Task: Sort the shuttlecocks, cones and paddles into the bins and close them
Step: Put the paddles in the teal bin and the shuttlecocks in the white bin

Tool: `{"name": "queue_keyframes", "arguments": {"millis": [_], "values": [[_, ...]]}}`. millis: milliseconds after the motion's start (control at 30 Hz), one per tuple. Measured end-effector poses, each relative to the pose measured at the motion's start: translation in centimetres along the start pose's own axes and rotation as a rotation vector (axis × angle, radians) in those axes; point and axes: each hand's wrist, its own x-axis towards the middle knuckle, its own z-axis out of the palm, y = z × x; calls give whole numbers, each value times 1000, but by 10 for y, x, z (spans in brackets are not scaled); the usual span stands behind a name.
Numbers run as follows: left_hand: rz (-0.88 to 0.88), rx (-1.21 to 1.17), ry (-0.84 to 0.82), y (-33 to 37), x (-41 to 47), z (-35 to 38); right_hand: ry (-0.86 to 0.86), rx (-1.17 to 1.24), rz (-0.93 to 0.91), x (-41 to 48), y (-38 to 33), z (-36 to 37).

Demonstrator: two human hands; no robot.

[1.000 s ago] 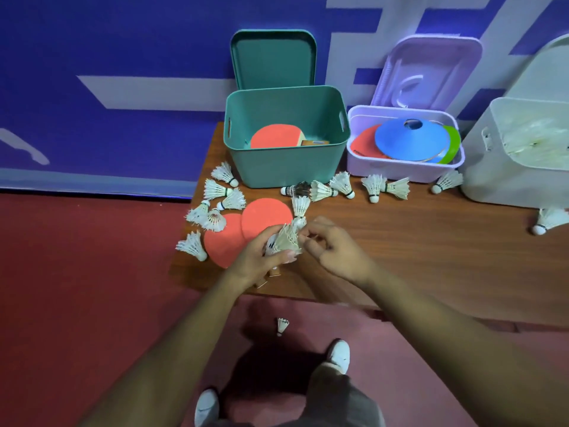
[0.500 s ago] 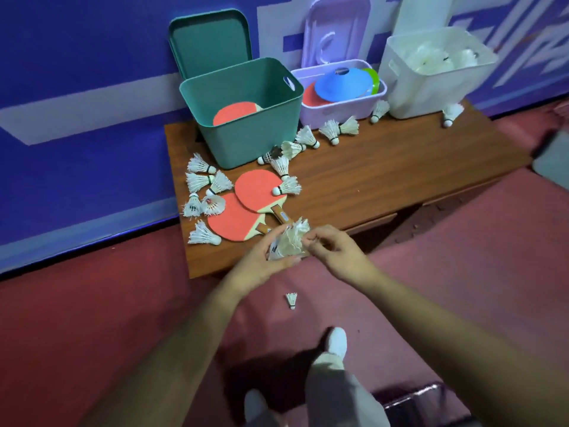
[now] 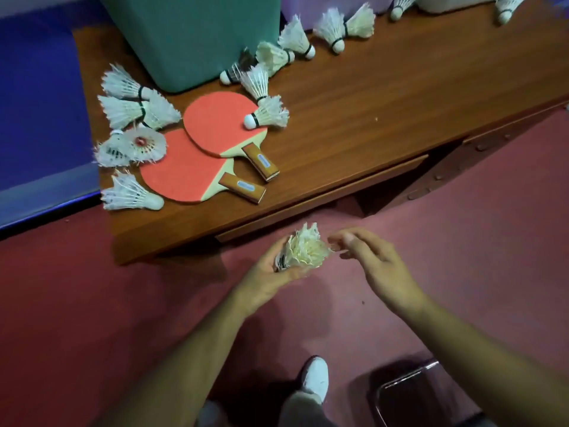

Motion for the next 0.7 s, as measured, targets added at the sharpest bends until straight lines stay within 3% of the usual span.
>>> {"name": "queue_keyframes", "arguments": {"millis": [233,467,700], "values": [[-51,44,7,-163,60,-59,118,-210,209,71,219,53],[-58,123,84,-290,135,-110,-47,-534,326,161,420,135],[2,186,69,-387,195,-153,-141,-744,398,232,560,197]]}}
